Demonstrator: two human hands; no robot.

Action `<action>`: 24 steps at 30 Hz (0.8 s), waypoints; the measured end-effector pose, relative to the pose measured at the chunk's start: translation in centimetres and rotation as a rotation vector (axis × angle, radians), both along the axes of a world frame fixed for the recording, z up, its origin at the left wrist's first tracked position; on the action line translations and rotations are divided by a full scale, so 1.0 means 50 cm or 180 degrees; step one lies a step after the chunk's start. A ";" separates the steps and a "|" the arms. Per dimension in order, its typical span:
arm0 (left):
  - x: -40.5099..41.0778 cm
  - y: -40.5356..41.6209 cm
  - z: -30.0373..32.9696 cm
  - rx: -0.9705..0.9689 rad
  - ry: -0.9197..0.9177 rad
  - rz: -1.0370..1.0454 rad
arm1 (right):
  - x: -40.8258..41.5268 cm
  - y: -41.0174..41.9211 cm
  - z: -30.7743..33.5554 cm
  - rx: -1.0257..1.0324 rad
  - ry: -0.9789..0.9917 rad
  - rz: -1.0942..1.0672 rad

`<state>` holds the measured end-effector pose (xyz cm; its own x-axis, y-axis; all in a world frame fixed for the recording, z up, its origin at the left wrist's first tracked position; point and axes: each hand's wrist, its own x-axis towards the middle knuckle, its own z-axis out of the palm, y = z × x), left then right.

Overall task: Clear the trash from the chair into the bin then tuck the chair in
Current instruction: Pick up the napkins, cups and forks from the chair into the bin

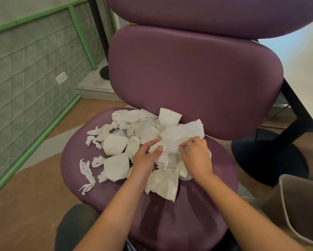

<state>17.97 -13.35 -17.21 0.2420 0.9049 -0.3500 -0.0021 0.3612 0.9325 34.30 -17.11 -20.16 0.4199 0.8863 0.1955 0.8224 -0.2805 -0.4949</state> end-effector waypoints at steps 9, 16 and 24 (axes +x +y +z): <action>0.027 -0.022 0.015 -0.0108 -0.0252 -0.0404 | -0.071 -0.086 0.080 0.0449 0.3367 0.0309; 0.030 -0.035 0.029 -0.0103 0.0192 -0.0562 | -0.057 -0.107 0.087 0.0549 0.3114 -0.0145; 0.038 -0.055 0.029 -0.0670 -0.0053 -0.0510 | -0.023 -0.108 0.088 0.0424 0.3719 0.0072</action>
<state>19.85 -16.12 -15.73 0.3835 0.7624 -0.5213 0.0561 0.5441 0.8371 33.17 -22.53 -15.76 0.3900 0.8975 -0.2061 -0.1462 -0.1607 -0.9761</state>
